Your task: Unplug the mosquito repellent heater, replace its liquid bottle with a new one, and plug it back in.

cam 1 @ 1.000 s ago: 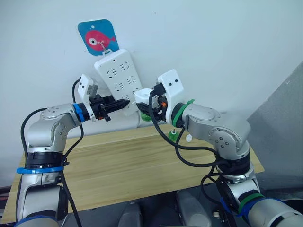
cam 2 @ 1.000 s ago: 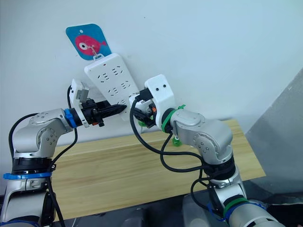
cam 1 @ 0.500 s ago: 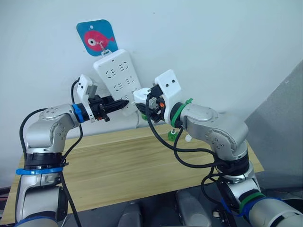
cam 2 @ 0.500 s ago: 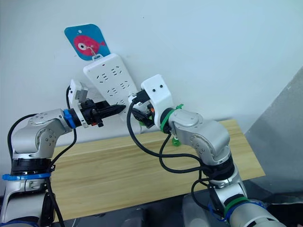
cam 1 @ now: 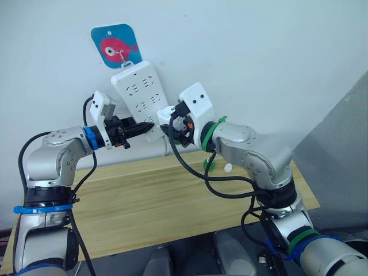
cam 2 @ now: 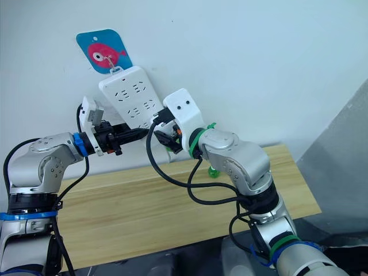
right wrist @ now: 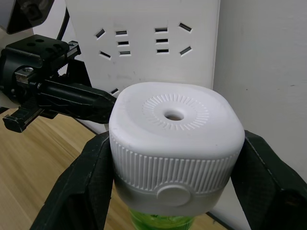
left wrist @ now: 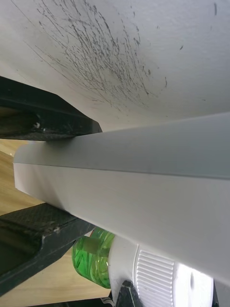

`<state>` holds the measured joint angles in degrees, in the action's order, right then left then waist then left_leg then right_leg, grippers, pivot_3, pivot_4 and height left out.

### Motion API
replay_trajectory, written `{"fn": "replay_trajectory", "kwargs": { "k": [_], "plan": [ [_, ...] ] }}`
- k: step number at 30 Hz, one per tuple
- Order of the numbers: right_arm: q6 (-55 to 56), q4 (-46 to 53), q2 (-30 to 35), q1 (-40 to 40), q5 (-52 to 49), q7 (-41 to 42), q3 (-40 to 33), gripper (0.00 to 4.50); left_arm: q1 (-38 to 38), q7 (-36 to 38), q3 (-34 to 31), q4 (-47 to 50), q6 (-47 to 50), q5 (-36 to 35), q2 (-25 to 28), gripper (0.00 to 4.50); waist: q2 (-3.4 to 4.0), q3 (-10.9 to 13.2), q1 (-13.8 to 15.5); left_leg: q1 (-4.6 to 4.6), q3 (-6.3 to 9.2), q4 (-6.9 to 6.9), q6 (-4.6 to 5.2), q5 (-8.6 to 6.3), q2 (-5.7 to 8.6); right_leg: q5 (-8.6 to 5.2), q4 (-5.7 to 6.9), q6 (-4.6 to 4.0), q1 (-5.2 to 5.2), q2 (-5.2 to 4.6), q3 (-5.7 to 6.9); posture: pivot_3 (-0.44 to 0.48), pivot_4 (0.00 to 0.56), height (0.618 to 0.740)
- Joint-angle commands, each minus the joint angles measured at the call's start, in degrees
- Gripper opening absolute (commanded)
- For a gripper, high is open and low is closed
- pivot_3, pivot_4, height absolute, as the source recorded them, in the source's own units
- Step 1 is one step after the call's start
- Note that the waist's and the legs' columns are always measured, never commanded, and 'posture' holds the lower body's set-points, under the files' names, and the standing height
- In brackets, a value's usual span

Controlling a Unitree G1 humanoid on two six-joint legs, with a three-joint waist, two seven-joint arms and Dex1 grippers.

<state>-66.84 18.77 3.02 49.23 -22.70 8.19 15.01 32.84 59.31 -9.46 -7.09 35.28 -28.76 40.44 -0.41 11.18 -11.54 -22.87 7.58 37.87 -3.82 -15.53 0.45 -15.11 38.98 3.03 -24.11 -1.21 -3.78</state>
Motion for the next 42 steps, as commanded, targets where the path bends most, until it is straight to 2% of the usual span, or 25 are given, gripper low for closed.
{"fn": "replay_trajectory", "kwargs": {
  "k": [1,15,42],
  "plan": [
    [3.14,-1.71,-2.41,3.09,1.67,0.08,0.26,3.03,0.05,3.88,3.67,5.5,0.08,-2.2,-1.3,1.32,0.0,0.0,-0.19,0.0,0.0,0.0,0.0,0.0,0.0,0.0,0.01,0.0,0.0,0.0,0.0,-0.251,0.163,0.74],
    [6.55,-6.57,-8.8,3.64,6.9,-1.55,0.88,3.03,0.21,3.48,2.92,6.59,1.85,-2.59,-3.19,1.32,0.0,-0.05,-1.18,0.18,0.01,0.09,-0.14,0.09,0.0,0.03,0.37,-0.05,0.05,0.02,-0.03,-0.255,0.157,0.74],
    [9.03,-8.01,-9.89,3.34,8.87,1.42,-0.12,3.03,0.54,2.99,2.04,6.22,2.01,-1.72,-4.47,1.32,0.01,-0.05,-1.26,0.34,0.03,0.09,-0.23,0.15,-0.03,0.03,0.7,-0.04,0.04,0.09,-0.06,-0.249,0.155,0.74]
  ]
}}
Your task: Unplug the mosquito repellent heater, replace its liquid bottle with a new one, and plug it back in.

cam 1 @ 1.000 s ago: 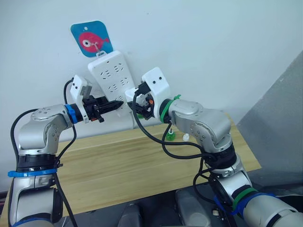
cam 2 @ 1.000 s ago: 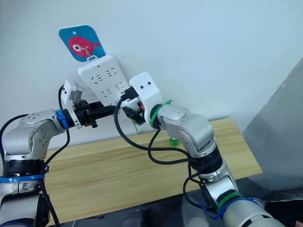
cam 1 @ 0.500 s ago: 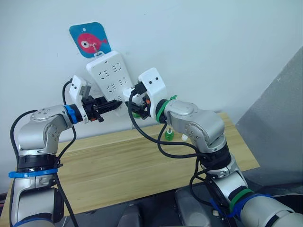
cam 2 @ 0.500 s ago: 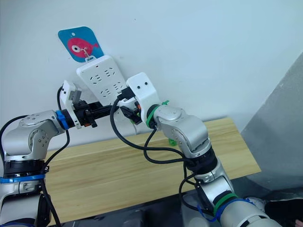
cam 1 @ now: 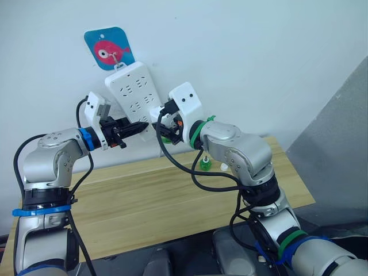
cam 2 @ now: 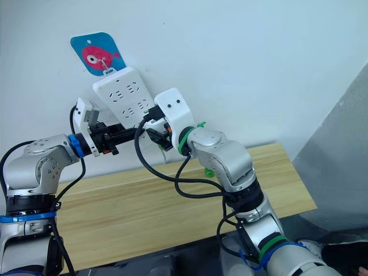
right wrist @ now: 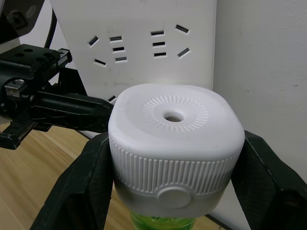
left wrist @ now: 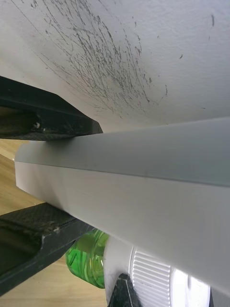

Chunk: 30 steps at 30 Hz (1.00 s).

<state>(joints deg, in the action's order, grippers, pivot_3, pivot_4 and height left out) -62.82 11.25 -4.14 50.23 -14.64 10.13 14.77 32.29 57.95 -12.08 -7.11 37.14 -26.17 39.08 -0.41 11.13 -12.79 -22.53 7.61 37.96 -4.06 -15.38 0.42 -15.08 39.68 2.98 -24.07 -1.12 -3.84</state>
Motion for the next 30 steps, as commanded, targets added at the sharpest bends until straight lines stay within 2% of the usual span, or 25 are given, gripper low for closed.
{"fn": "replay_trajectory", "kwargs": {
  "k": [1,3,7,8,11,17,23,27,29,30],
  "plan": [
    [4.99,-0.48,-2.73,2.33,0.85,-0.46,0.1,3.03,1.1,4.27,4.65,6.12,0.02,-4.14,-3.16,1.32,0.0,0.0,0.0,0.01,0.0,0.0,0.0,0.0,0.0,0.0,0.01,0.0,0.0,0.0,0.0,-0.249,0.155,0.74],
    [4.74,-0.09,-2.71,2.16,0.77,-0.33,0.07,3.03,1.09,4.25,4.61,5.82,-0.26,-3.83,-3.2,1.32,0.0,0.0,0.0,0.02,0.0,0.0,-0.01,0.01,0.0,0.0,0.02,0.0,0.0,0.0,0.0,-0.249,0.155,0.74],
    [3.99,0.7,-2.38,1.68,0.55,-0.02,0.11,4.34,1.15,4.51,4.65,4.97,-1.05,-3.09,-2.94,1.32,-0.06,-0.08,0.57,-0.04,0.08,-0.03,-0.02,0.01,0.03,-0.01,-0.05,0.01,0.01,-0.05,0.08,-0.249,0.155,0.74],
    [3.78,0.92,-2.25,1.59,0.51,0.13,0.08,4.5,1.2,4.52,4.65,4.7,-1.26,-2.96,-2.9,1.32,-0.17,-0.14,0.57,-0.15,0.13,-0.04,-0.02,0.01,0.01,0.0,-0.23,0.01,-0.01,-0.03,0.14,-0.249,0.155,0.74],
    [2.56,2.37,-1.72,1.22,0.08,0.49,-0.35,4.5,1.14,4.66,4.76,4.03,-2.04,-2.5,-2.62,1.32,-0.18,-0.15,0.47,-0.4,0.15,-0.15,-0.2,0.11,0.03,0.0,-0.72,0.0,-0.05,-0.18,0.18,-0.254,0.156,0.74],
    [-3.21,8.95,1.94,0.88,-2.64,1.82,-3.79,4.5,1.87,5.09,5.32,1.05,-4.48,-1.23,-1.84,1.32,-0.19,-0.15,0.69,-0.45,0.12,-0.14,-0.17,0.09,0.12,-0.07,-0.74,0.12,-0.04,-0.56,0.17,-0.26,0.158,0.74],
    [-10.62,16.42,4.46,0.84,-7.92,3.8,-10.11,4.5,2.93,5.58,6.48,-1.21,-6.18,-0.15,-1.76,1.32,-0.19,-0.15,0.69,-0.42,0.16,-0.14,0.04,-0.03,0.1,-0.07,-0.71,0.12,-0.02,-0.5,0.23,-0.261,0.16,0.74],
    [-13.37,21.69,8.8,-0.85,-12.51,7.28,-14.58,4.5,4.14,7.73,6.79,-4.68,-8.27,0.71,-1.11,1.32,-0.19,-0.16,0.9,-0.43,0.15,-0.12,0.05,-0.03,0.11,-0.08,-0.73,0.13,0.01,-0.52,0.22,-0.263,0.159,0.74],
    [-13.13,23.01,11.64,-2.17,-13.97,8.96,-15.06,4.5,4.7,9.3,7.64,-7.05,-11.31,2.28,-0.44,2.05,-0.2,-0.16,0.87,-0.42,0.13,-0.11,0.06,-0.04,0.12,-0.08,-0.72,0.14,0.02,-0.53,0.22,-0.263,0.159,0.74],
    [-12.84,23.49,12.79,-2.73,-14.46,9.55,-15.01,4.5,4.79,10.24,8.09,-7.99,-13.11,3.08,-0.02,2.27,-0.18,-0.15,0.81,-0.41,0.12,-0.12,0.06,-0.04,0.12,-0.08,-0.72,0.14,0.02,-0.52,0.21,-0.261,0.155,0.74]
  ]
}}
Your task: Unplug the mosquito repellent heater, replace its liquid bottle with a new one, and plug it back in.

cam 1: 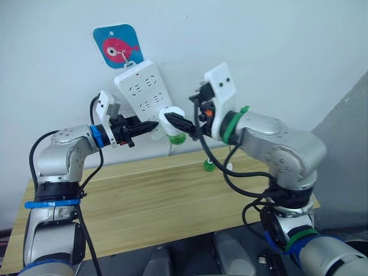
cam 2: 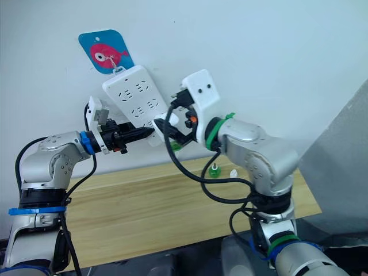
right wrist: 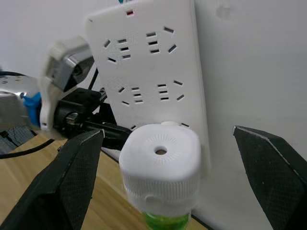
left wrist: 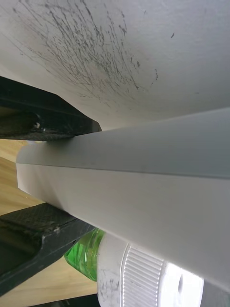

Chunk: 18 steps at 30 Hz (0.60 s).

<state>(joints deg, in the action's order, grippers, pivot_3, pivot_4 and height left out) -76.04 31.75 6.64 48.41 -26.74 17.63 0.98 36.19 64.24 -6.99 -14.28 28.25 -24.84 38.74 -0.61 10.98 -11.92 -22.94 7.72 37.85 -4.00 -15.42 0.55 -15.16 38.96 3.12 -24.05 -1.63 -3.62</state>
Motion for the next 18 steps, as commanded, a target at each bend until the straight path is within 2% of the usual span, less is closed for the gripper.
{"fn": "replay_trajectory", "kwargs": {
  "k": [1,7,13,18],
  "plan": [
    [0.81,3.35,2.91,-1.36,-2.8,2.51,-1.13,4.5,1.0,4.46,3.16,-1.57,-5.5,2.19,0.52,2.55,0.01,0.01,-0.21,0.02,-0.03,0.0,0.0,0.0,0.03,0.0,0.02,0.0,0.0,0.01,-0.02,-0.261,0.155,0.74],
    [4.11,4.56,5.91,-3.03,-4.76,4.6,-0.26,4.5,-0.87,6.06,2.24,-2.22,-9.25,3.3,2.71,4.48,0.02,0.01,-0.82,0.06,0.0,-0.01,0.0,0.0,-0.09,0.01,0.11,-0.02,-0.04,0.39,-0.01,-0.249,0.15,0.74],
    [11.83,5.47,10.71,-5.57,-5.5,9.74,1.89,4.5,-5.88,6.78,-1.71,1.63,-8.1,1.83,8.9,4.48,0.01,0.01,-0.92,0.07,-0.08,-0.03,0.01,0.0,-0.08,0.01,0.09,-0.02,-0.07,0.37,-0.11,-0.215,0.146,0.74],
    [16.29,5.08,13.16,-7.34,-7.12,13.92,2.78,4.5,-12.92,7.77,-7.8,7.73,-6.86,-1.32,14.17,4.48,0.01,0.01,-0.68,0.07,-0.07,-0.05,0.01,-0.01,-0.13,0.01,0.09,-0.02,-0.07,0.39,-0.1,-0.174,0.142,0.74]
  ]
}}
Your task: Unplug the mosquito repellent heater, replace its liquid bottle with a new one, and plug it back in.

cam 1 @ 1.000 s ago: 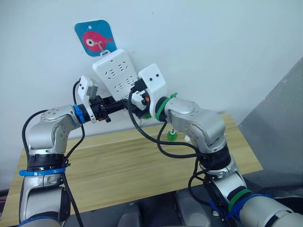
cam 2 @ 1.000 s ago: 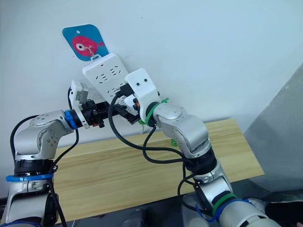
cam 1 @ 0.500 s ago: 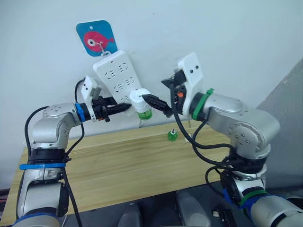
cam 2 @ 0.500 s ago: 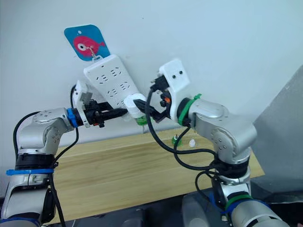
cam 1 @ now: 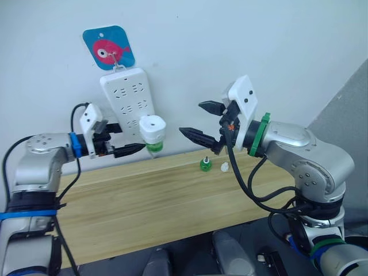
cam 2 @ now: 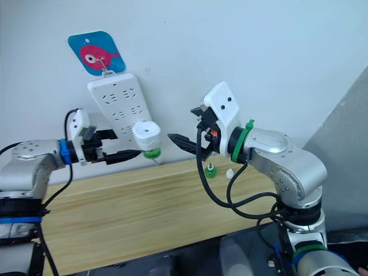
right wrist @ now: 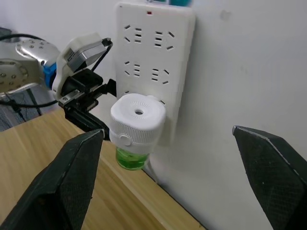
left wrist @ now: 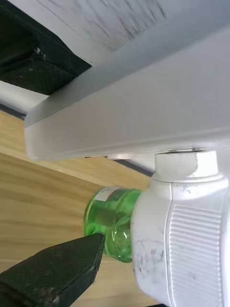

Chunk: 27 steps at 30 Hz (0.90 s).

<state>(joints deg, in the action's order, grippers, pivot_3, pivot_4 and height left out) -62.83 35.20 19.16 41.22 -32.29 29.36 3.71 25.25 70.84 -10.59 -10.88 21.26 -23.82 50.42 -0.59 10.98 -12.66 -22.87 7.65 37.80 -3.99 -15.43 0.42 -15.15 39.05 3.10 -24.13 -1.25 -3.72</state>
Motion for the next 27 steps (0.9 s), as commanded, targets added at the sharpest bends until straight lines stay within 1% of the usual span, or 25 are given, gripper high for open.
{"fn": "replay_trajectory", "kwargs": {
  "k": [1,2,3,5,6,8,11,14,15,16,17,19,20,21,22,25,27],
  "plan": [
    [3.61,1.51,0.89,-0.38,-2.07,2.75,0.15,4.5,-3.2,1.25,-5.15,5.33,0.26,-2.79,3.25,4.48,0.0,0.0,0.1,0.01,-0.01,0.0,0.0,0.0,-0.02,0.0,0.01,0.0,0.0,-0.01,-0.01,-0.174,0.142,0.74],
    [4.14,1.36,1.17,-0.62,-2.45,3.31,0.27,4.5,-4.35,1.22,-6.13,6.22,0.44,-3.23,4.01,4.48,0.0,0.0,0.22,0.0,0.0,-0.01,0.0,0.0,-0.03,0.0,-0.01,0.0,-0.01,-0.01,-0.02,-0.153,0.14,0.74],
    [4.7,1.17,1.4,-0.85,-2.56,3.74,0.46,4.5,-5.65,1.36,-7.55,7.08,0.84,-3.82,4.95,4.48,0.0,0.0,0.39,0.01,0.0,0.0,0.0,0.0,-0.02,0.0,0.0,0.0,0.0,-0.01,0.0,-0.153,0.14,0.74],
    [6.04,0.59,1.83,-1.37,-2.62,4.88,0.96,4.5,-7.98,0.95,-10.56,8.36,1.14,-4.34,6.63,4.48,-0.01,-0.01,0.84,0.01,0.0,0.01,0.0,0.0,-0.02,0.0,0.01,0.0,0.0,-0.01,0.0,-0.113,0.134,0.74],
    [6.7,0.16,1.85,-1.57,-2.62,5.21,1.2,4.5,-9.66,0.86,-12.18,9.09,1.24,-4.49,7.43,4.48,-0.01,-0.01,1.19,0.03,-0.01,0.0,0.0,0.0,-0.02,0.0,0.02,0.0,0.01,0.0,-0.01,-0.113,0.134,0.74],
    [8.07,-0.71,1.8,-1.7,-2.61,5.75,1.7,4.5,-12.8,0.57,-14.78,10.95,1.91,-5.0,8.3,4.48,-0.01,-0.01,1.54,0.04,-0.06,0.0,0.0,0.0,-0.02,0.0,0.02,-0.01,0.0,0.02,-0.03,-0.1,0.132,0.74],
    [9.52,-1.87,1.84,-1.61,-2.68,6.2,2.36,4.5,-15.36,0.04,-17.0,13.9,4.65,-7.1,8.66,4.48,-0.01,-0.01,2.36,0.06,-0.05,0.0,0.0,0.0,-0.02,0.0,0.03,-0.01,0.01,0.01,-0.02,-0.075,0.132,0.74],
    [10.75,-3.03,1.61,-1.35,-3.0,6.75,2.89,3.92,-16.57,-1.46,-18.61,18.2,10.13,-11.11,8.39,4.5,-0.03,-0.02,3.72,0.05,-0.05,0.04,0.0,0.0,-0.01,0.03,0.02,-0.05,0.03,0.03,-0.01,-0.069,0.129,0.74],
    [11.02,-3.23,1.54,-1.28,-3.24,6.88,3.02,3.61,-16.8,-1.31,-18.6,19.13,11.0,-11.87,8.55,4.5,-0.03,-0.02,4.2,0.05,-0.04,0.05,0.0,0.0,-0.02,0.03,0.03,-0.05,0.04,0.02,-0.01,-0.069,0.13,0.74],
    [11.24,-3.35,1.56,-1.24,-3.5,7.06,3.18,3.22,-17.03,-1.01,-18.54,19.79,11.77,-12.47,8.85,4.5,-0.03,-0.02,4.56,0.06,-0.05,0.06,-0.01,0.0,-0.01,0.04,0.03,-0.07,0.04,0.03,0.0,-0.069,0.13,0.74],
    [11.49,-3.17,1.73,-1.35,-3.76,7.55,3.65,2.97,-17.45,-0.15,-18.44,20.6,12.23,-12.97,9.45,4.5,-0.04,-0.02,4.83,0.06,-0.06,0.07,-0.01,0.01,-0.01,0.05,0.03,-0.09,0.04,0.03,0.0,-0.07,0.13,0.74],
    [12.1,-2.82,2.31,-1.68,-3.76,8.9,5.13,2.19,-18.0,1.55,-18.08,22.38,13.0,-14.02,10.83,4.5,-0.05,-0.03,4.87,0.07,-0.05,0.07,-0.02,0.01,-0.01,0.06,0.03,-0.1,0.05,0.04,0.01,-0.062,0.133,0.74],
    [12.94,-2.74,2.7,-1.87,-3.12,9.7,6.38,1.91,-18.2,2.63,-17.93,23.5,13.47,-14.75,11.73,4.5,-0.05,-0.03,4.89,0.06,-0.05,0.07,-0.02,0.01,-0.01,0.06,0.03,-0.1,0.05,0.04,0.01,-0.062,0.133,0.74],
    [13.76,-2.85,3.02,-1.95,-2.42,10.36,7.51,1.44,-18.22,3.55,-17.77,24.32,13.71,-15.27,12.43,4.5,-0.05,-0.03,4.89,0.07,-0.06,0.07,-0.02,0.01,-0.01,0.06,0.03,-0.11,0.05,0.05,0.01,-0.058,0.135,0.74],
    [14.82,-3.31,3.11,-1.94,-1.21,10.62,8.97,1.11,-18.23,4.36,-17.71,25.29,13.83,-15.75,13.05,4.5,-0.05,-0.03,4.89,0.07,-0.06,0.06,-0.02,0.01,-0.03,0.07,0.03,-0.11,0.05,0.07,0.01,-0.055,0.136,0.74],
    [18.11,-6.55,0.98,-1.65,2.32,9.67,13.06,0.03,-17.11,4.42,-17.51,28.44,15.24,-17.94,14.16,4.5,-0.05,-0.03,4.91,0.12,-0.1,0.04,-0.02,0.01,-0.05,0.07,0.03,-0.11,0.05,0.09,-0.01,-0.047,0.139,0.74],
    [20.37,-8.73,-0.88,-1.72,4.6,8.9,15.35,0.03,-16.08,3.56,-17.43,29.8,16.44,-19.36,14.29,4.5,-0.05,-0.03,4.91,0.13,-0.11,0.04,-0.02,0.01,-0.08,0.08,0.04,-0.13,0.06,0.14,-0.01,-0.045,0.14,0.74]
  ]
}}
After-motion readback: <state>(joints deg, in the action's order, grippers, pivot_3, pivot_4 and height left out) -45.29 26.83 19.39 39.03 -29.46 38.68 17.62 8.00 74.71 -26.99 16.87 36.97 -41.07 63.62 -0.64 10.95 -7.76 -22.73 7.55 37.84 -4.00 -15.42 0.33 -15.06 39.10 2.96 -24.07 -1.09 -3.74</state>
